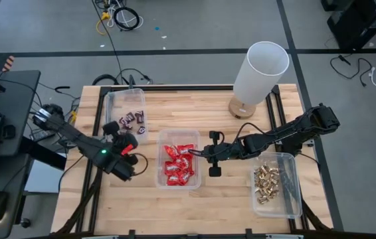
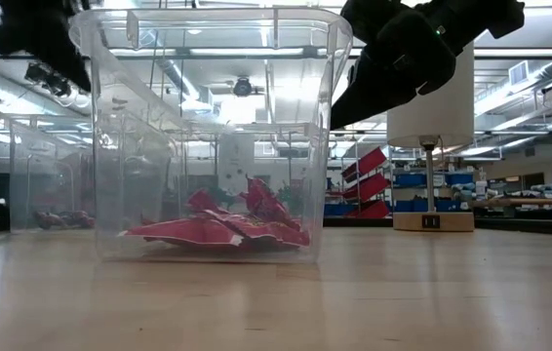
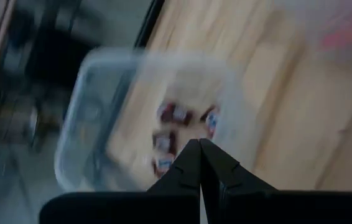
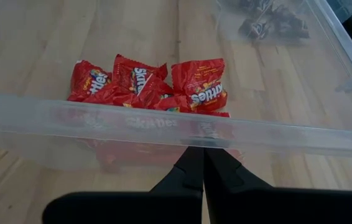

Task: Sort candy
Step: Adjust the top left transparent bin

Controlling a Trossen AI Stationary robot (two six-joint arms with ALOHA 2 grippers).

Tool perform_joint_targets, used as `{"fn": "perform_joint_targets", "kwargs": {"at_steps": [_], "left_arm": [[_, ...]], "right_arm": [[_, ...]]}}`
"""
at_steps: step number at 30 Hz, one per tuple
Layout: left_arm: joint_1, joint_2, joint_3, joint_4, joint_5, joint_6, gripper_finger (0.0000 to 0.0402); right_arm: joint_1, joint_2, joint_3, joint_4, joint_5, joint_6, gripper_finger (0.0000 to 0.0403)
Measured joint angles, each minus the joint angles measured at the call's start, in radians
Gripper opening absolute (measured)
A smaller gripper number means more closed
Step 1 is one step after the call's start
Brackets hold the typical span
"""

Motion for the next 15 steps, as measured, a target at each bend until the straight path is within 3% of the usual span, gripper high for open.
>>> {"fn": "perform_joint_targets", "kwargs": {"at_steps": [4,7,9,15], "left_arm": [[-0.068,-0.039,0.059,0.101,0.017,0.228,0.0000],[-0.088,-0.108,0.033,0.279,0.224,0.361,0.0000],[-0.096,-0.154,-0.009,0.356,0.316,0.364,0.0000],[-0.089,-0.204,-0.153,0.297,0.290,0.141,0.0000]], "right_arm": [[-0.001,0.000,0.000,0.000,0.000,0.005,0.0000],[-0.003,0.000,0.000,0.000,0.000,0.003,0.0000],[-0.003,0.000,0.000,0.000,0.000,-0.001,0.0000],[-0.003,0.000,0.000,0.000,0.000,-0.007,0.0000]]}}
